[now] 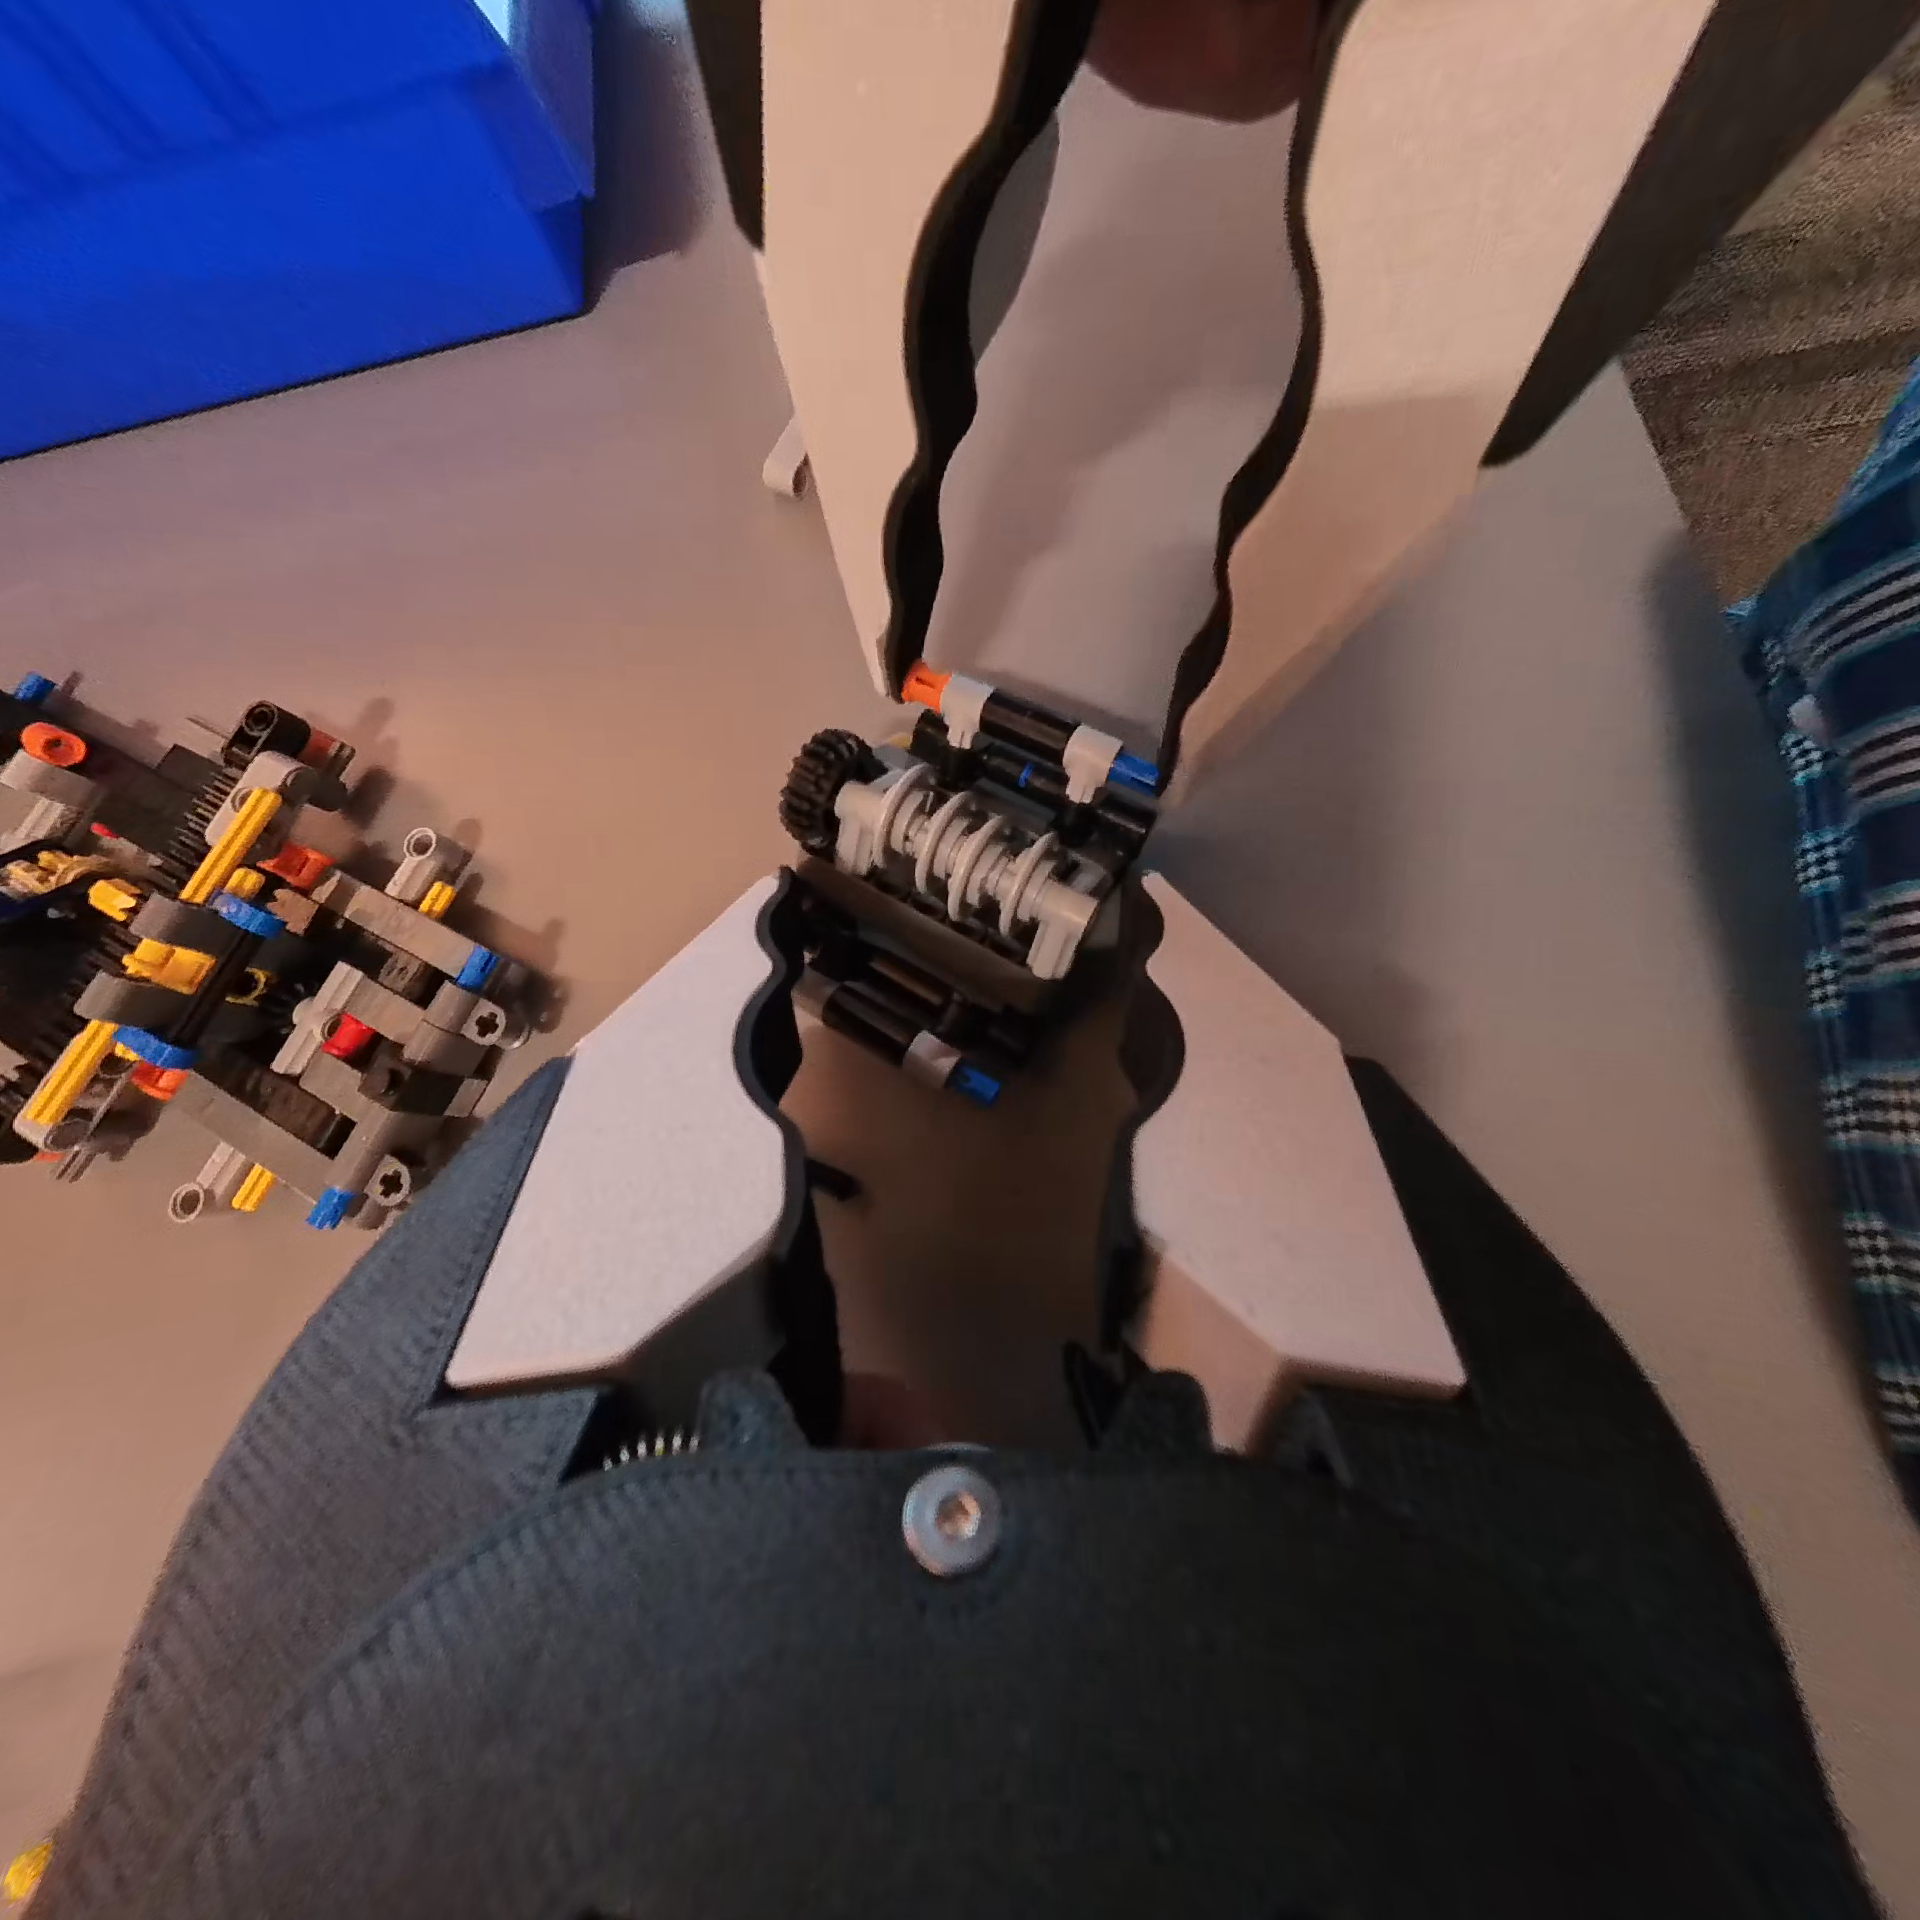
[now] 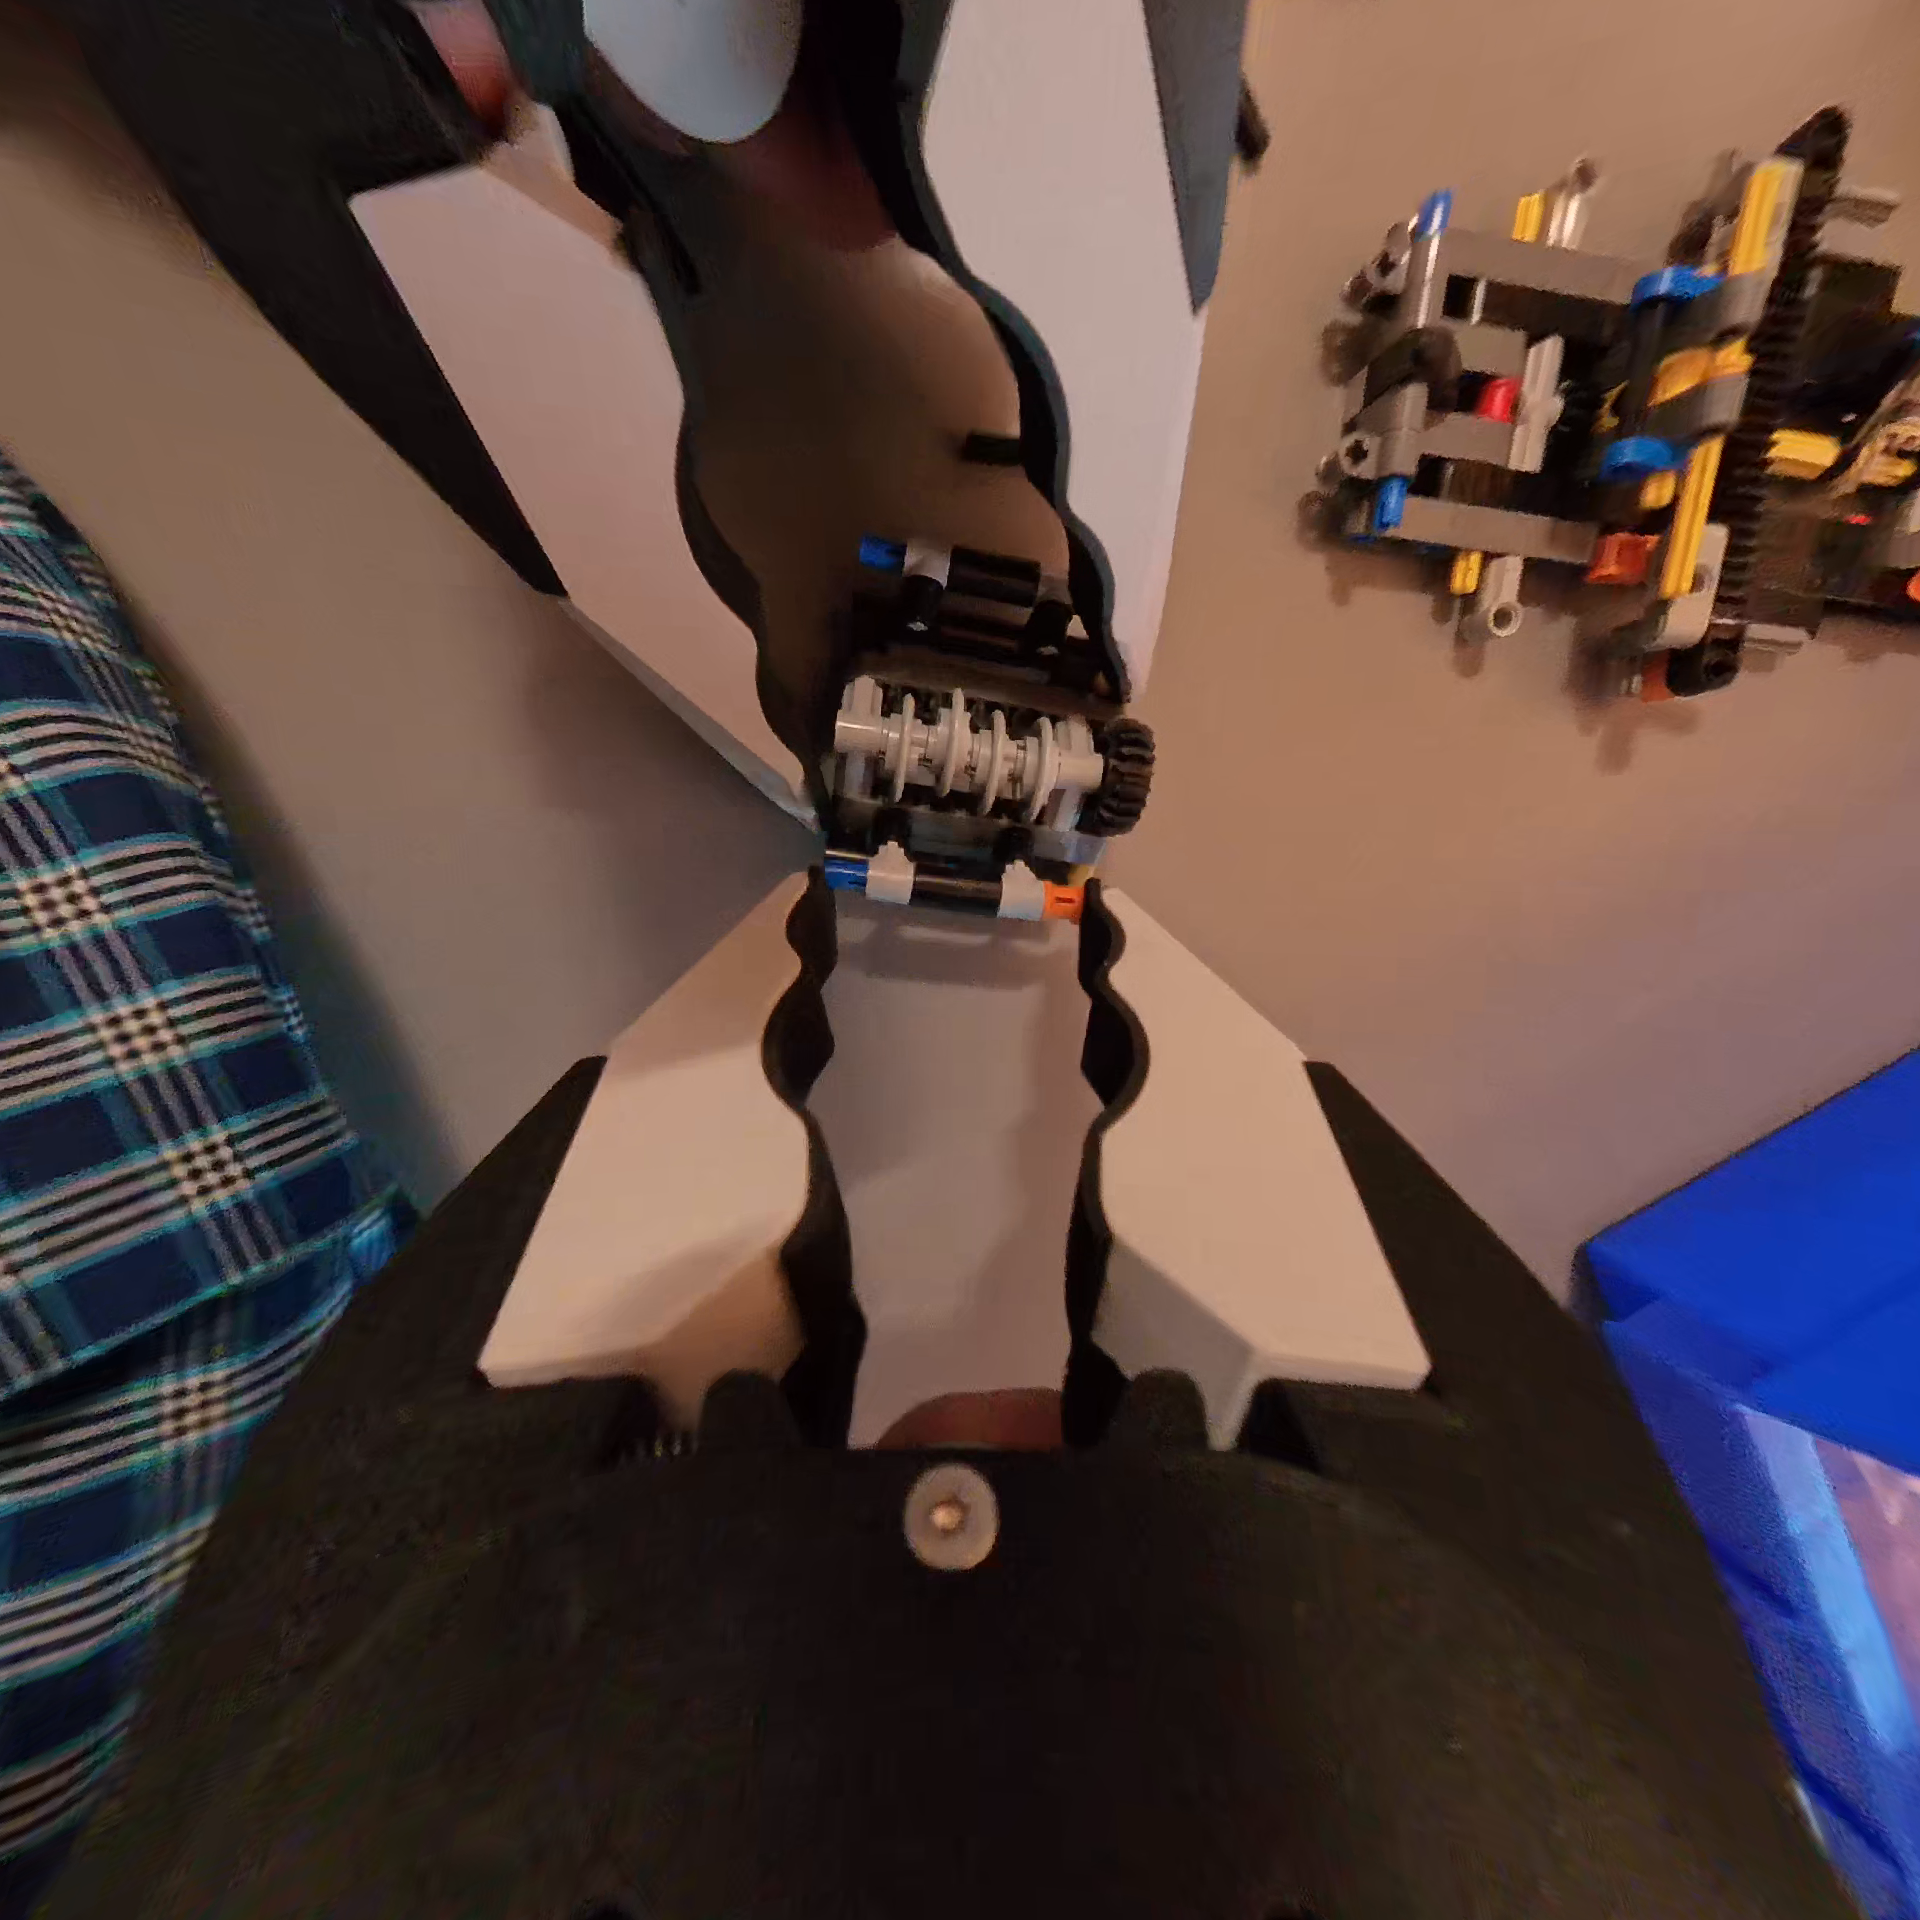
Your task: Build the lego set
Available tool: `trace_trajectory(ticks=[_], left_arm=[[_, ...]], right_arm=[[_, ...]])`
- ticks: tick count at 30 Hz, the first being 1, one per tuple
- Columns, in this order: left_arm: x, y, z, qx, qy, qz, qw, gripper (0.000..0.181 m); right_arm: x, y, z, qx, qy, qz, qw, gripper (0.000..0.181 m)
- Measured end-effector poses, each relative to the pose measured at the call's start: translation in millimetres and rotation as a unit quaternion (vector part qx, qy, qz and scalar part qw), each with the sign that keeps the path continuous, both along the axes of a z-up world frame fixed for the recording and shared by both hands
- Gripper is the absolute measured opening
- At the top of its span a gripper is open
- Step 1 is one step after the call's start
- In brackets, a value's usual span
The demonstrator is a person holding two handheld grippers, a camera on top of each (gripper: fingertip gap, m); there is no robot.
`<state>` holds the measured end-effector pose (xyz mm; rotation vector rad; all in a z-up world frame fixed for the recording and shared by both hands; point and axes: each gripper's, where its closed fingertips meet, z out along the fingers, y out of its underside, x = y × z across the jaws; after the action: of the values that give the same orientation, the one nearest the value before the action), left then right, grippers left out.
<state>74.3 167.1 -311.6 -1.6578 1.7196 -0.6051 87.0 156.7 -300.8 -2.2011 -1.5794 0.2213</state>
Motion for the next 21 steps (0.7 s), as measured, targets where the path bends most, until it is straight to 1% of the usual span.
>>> trace_trajectory(ticks=[2,5,11,18,19,20,21], left_arm=[[-1,1,0,-0.002,0.0,-0.001,1.0,0.058],[-1,-1,0,0.0,-0.001,-0.006,1.0,0.058],[0,-2,0,0.002,-0.001,-0.011,1.0,0.055],[2,-6,0,0.004,-0.001,-0.019,1.0,0.054],[2,-6,0,0.004,-0.001,-0.019,1.0,0.054],[2,-5,0,0.005,-0.001,-0.017,1.0,0.054],[1,-5,0,0.004,-0.001,-0.017,1.0,0.054]], right_arm=[[0,1,0,0.011,0.041,-0.008,0.999,0.045],[0,-1,1,0.02,0.08,-0.018,0.996,0.046],[4,-4,1,0.036,0.124,-0.025,0.991,0.047],[8,-8,0,0.06,0.162,-0.022,0.985,0.047],[11,-9,-3,0.063,0.156,-0.024,0.986,0.046],[17,-11,-10,0.057,0.127,-0.025,0.99,0.036],[18,-13,-11,0.053,0.135,-0.027,0.989,0.037]])
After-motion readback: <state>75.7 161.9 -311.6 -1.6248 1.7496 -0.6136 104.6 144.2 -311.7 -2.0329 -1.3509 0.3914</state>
